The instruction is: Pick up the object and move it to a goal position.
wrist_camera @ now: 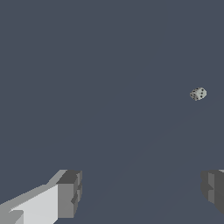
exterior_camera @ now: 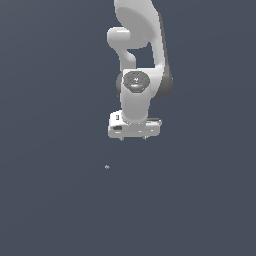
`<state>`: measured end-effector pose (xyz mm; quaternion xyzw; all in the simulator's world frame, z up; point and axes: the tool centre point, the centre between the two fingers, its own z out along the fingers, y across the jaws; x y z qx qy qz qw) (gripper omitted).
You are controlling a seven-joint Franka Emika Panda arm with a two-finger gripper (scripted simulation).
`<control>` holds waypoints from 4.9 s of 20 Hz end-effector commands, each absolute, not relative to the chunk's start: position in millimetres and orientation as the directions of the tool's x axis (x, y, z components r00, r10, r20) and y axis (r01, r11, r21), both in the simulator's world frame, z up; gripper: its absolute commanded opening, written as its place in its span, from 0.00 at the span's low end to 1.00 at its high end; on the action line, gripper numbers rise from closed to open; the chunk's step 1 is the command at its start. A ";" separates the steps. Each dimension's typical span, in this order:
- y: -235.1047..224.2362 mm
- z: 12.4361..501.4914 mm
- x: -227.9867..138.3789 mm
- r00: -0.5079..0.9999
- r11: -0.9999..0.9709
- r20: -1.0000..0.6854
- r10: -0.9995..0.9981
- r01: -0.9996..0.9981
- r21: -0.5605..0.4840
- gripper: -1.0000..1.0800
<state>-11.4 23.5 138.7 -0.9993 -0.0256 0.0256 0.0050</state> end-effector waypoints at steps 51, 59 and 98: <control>-94.6 61.6 65.0 0.658 -0.658 -0.002 -0.753 -0.753 -0.001 0.96; -97.8 57.8 65.5 0.644 -0.644 -0.001 -0.765 -0.765 0.000 0.96; -71.4 13.0 51.1 0.640 -0.640 0.000 -0.768 -0.768 0.000 0.00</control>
